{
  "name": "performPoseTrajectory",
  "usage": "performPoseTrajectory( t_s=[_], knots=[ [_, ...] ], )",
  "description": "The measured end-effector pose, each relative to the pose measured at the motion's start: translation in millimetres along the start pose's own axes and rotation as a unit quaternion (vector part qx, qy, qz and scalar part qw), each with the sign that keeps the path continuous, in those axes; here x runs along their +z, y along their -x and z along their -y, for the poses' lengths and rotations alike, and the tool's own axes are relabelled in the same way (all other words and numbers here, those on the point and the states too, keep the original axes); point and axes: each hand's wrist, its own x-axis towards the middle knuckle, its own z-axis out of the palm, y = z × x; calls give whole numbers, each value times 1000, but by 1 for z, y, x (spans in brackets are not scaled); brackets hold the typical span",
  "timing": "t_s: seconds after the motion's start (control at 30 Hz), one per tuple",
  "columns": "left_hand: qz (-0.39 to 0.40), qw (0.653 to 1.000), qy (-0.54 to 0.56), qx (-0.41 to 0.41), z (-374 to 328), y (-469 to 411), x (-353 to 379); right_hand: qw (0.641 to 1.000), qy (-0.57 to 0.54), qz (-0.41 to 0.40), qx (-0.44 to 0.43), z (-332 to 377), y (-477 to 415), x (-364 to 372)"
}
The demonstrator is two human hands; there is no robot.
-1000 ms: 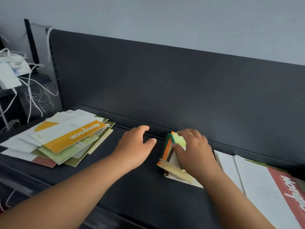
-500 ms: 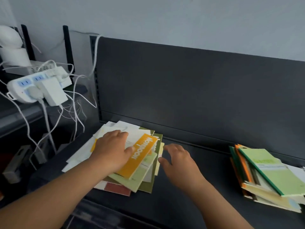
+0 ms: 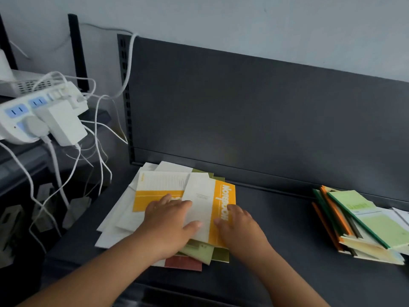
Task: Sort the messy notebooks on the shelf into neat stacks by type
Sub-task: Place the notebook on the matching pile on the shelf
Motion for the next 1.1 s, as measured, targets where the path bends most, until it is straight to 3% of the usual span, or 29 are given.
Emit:
performPoseTrajectory(
  t_s=[0.23,0.47,0.6,0.67,0.83,0.9,1.1],
  knots=[
    [1,1000,10,-27,27,-20,-9,979,-176,-18,98,-13,-11,-4],
    [66,993,-78,-61,38,-28,-2,966,-228,-36,116,-20,-15,-6],
    [-29,998,-56,3,19,-18,-13,962,-238,-58,119,-26,-16,-13],
    [-62,998,-29,-4,20,-22,-20,962,-236,-60,121,-27,-15,-16],
    [39,994,-88,-57,38,-35,-17,969,-211,-47,122,-26,-11,-12],
    [44,994,-86,-56,35,-33,-12,971,-199,-40,126,-25,-9,-10],
    [-12,997,78,-4,15,-19,-13,967,-209,-38,144,-23,-5,-8]
  ],
)
